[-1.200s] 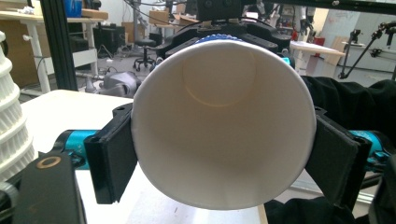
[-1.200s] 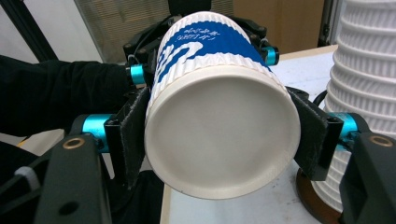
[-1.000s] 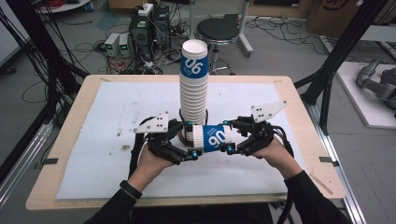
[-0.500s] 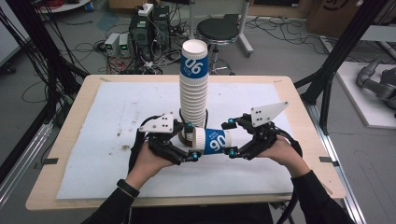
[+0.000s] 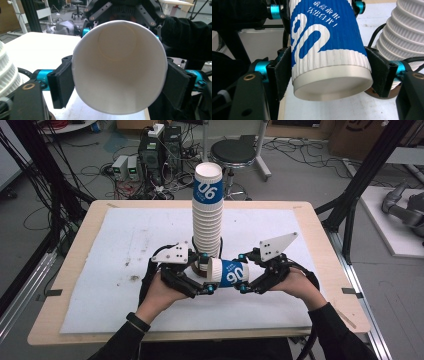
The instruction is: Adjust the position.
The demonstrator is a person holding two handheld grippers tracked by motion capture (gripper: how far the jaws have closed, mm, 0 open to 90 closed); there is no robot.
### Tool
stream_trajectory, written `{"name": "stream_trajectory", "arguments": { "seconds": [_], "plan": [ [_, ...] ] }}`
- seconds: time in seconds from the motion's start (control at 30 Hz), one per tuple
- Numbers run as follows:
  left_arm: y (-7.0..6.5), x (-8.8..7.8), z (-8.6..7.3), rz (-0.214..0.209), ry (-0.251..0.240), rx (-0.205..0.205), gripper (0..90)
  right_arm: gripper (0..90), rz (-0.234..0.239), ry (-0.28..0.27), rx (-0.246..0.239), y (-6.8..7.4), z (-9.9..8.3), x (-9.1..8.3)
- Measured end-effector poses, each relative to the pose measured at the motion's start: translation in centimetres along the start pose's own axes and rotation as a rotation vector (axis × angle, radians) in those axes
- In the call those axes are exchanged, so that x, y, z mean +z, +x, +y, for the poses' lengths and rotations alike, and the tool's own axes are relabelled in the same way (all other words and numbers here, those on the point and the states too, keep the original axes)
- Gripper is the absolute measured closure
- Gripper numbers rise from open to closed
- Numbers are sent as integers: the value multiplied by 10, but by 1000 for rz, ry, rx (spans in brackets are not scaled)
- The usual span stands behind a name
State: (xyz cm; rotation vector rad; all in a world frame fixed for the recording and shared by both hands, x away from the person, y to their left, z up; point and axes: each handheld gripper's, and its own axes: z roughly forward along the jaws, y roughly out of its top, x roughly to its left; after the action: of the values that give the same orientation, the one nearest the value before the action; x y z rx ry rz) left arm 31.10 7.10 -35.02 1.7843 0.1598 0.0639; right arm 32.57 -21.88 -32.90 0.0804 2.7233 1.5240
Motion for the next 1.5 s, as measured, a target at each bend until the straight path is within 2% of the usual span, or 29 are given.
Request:
{"name": "stream_trajectory", "arguments": {
  "seconds": [0.1,0.3,0.43,0.53,0.77,0.9,1.07,1.27,1.33,1.43,1.5],
  "plan": [
    [-1,2,-2,16,-37,-1,161,293,16,-26,0,-2,-1,0],
    [-2,4,-4,35,-68,-8,106,298,31,-88,37,-6,-4,-7],
    [1,3,-6,9,-105,-49,106,298,35,-137,46,-6,-4,-13],
    [1,3,-6,-18,-128,-64,106,298,44,-165,48,-7,-5,-16],
    [0,3,-5,-23,-173,-65,112,297,62,-179,51,-7,-7,-7],
    [0,0,-5,-15,-181,-63,177,298,74,-161,58,-6,-8,-2],
    [1,-2,-4,-16,-168,-57,202,301,75,-158,59,-6,-9,1],
    [0,-3,1,-16,-94,-33,211,296,71,-131,57,-4,-10,3],
    [-1,-1,3,-16,-63,-24,211,286,68,-109,54,-3,-10,4],
    [-3,1,4,-17,-12,-9,211,246,49,-40,16,0,-8,5],
    [-3,3,5,-16,13,-3,213,229,42,-23,-4,2,-7,5]
  ]
}}
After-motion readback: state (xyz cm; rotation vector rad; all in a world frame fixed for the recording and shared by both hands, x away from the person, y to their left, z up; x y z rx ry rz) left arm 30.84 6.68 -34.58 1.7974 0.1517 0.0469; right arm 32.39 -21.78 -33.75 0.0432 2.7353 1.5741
